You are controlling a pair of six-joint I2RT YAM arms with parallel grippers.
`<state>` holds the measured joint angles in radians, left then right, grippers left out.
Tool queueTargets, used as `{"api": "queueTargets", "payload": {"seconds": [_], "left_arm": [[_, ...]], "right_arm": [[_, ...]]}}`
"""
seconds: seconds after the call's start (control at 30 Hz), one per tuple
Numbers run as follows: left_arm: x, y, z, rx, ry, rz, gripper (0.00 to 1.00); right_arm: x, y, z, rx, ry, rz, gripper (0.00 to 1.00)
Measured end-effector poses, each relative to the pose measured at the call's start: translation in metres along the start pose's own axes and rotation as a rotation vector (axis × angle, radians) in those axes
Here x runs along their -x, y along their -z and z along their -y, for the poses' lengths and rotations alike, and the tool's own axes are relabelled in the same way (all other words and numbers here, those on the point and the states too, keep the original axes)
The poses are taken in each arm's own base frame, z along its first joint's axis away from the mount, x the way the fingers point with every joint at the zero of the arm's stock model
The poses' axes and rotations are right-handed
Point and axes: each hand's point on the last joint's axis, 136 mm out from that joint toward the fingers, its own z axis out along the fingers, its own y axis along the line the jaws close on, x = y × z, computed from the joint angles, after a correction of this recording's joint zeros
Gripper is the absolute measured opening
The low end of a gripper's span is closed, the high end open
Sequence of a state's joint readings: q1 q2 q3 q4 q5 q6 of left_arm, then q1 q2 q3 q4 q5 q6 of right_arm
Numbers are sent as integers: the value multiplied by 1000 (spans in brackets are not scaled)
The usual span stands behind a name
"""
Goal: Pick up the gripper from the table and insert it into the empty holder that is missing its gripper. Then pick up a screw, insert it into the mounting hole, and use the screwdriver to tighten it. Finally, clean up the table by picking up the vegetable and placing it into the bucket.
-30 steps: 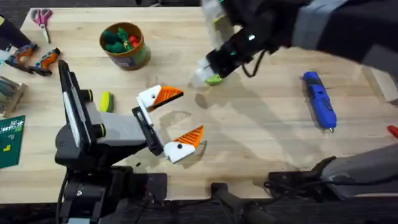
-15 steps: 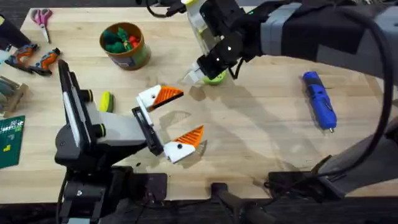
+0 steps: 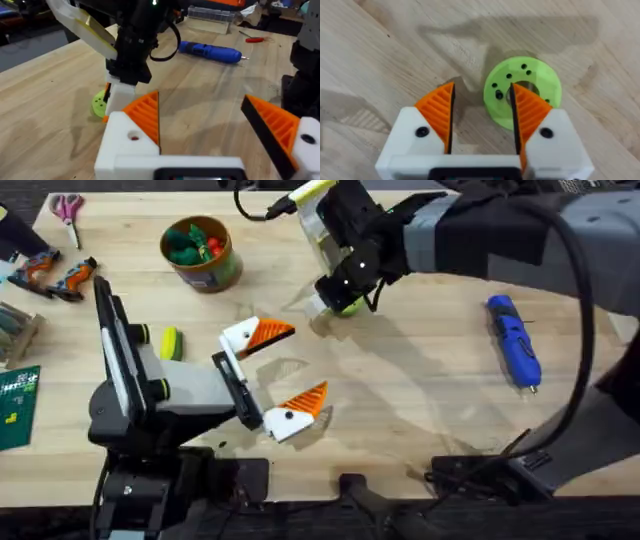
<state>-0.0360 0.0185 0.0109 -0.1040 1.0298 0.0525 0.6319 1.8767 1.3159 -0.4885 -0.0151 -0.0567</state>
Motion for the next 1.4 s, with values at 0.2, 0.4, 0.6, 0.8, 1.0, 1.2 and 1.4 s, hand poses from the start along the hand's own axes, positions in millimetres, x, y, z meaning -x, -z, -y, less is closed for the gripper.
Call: {"api": "queueTargets", "payload": {"seconds": [0.2,0.4,0.6,0.8,1.0,1.2,1.4], "left_arm": [[0,0,0,0,0,0,986],[0,0,0,0,0,0,986],[0,0,0,0,0,0,986],[0,0,0,0,0,0,986],[0,0,0,0,0,0,986],[0,0,0,0,0,0,986],[0,0,0,0,0,0,986]], "right_arm": [[3,0,0,-1,1,12,589],[5,0,0,-1,1,21,580],[5,0,0,-1,1,18,580],[2,-5,0,0,0,5,582],[-1,-10,2,-9,0,-9,581],[-1,-10,3,-15,-1,-9,433],[-1,-10,3,-15,-1,-9,303]]}}
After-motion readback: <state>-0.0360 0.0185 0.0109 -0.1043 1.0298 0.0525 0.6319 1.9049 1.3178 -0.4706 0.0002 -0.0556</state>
